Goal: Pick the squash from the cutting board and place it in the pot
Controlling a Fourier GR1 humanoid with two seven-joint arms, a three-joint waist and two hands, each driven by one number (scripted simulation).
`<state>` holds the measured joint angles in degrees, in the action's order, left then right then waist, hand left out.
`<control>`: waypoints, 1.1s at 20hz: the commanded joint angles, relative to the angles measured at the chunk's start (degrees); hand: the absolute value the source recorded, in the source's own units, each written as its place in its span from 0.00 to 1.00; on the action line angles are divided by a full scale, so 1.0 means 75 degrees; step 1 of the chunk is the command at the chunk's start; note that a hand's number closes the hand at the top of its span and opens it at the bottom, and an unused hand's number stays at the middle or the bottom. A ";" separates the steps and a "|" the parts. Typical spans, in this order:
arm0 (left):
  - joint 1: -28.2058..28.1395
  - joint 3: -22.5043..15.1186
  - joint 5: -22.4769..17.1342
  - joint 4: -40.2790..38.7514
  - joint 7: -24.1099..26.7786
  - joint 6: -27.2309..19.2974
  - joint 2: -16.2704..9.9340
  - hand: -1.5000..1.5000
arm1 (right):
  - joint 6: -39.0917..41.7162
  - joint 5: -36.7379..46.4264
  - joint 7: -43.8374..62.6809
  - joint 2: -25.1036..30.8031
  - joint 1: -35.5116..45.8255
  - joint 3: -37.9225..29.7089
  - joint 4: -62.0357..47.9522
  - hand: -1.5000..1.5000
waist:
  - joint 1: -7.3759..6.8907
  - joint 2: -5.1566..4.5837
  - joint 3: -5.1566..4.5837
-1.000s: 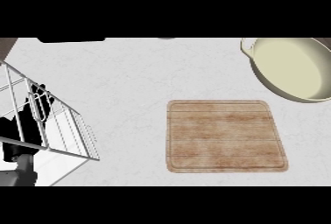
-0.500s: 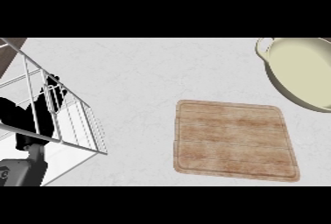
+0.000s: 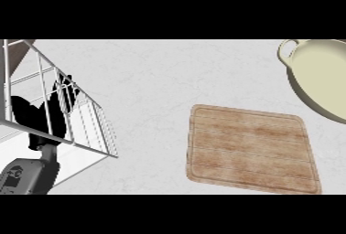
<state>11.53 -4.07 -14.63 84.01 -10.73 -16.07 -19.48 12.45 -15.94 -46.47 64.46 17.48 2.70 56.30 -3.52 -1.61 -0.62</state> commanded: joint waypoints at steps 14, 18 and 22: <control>0.0645 -0.0106 0.0193 0.0378 0.0475 0.0241 0.0007 0.50 | -0.2041 0.2845 -0.0165 -0.1997 0.2647 0.1132 -0.3644 1.00 | -0.0313 -0.0006 0.0120; 0.0782 -0.0060 0.0033 0.0255 0.0431 0.0272 0.0159 0.50 | -0.1025 0.2987 -0.0315 -0.2242 0.2968 0.1383 -0.4286 0.00 | -0.0287 -0.0041 0.0126; 0.0896 0.0069 0.0039 0.0246 0.0249 0.0263 -0.0035 0.50 | 0.0094 0.2895 -0.0721 -0.2535 0.3246 0.1430 -0.4657 0.00 | -0.0192 -0.0014 0.0130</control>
<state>13.72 -4.92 -14.08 83.07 -10.63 -15.31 -18.48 6.24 6.09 -49.81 47.36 39.68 12.98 24.75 -5.53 -2.39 -0.45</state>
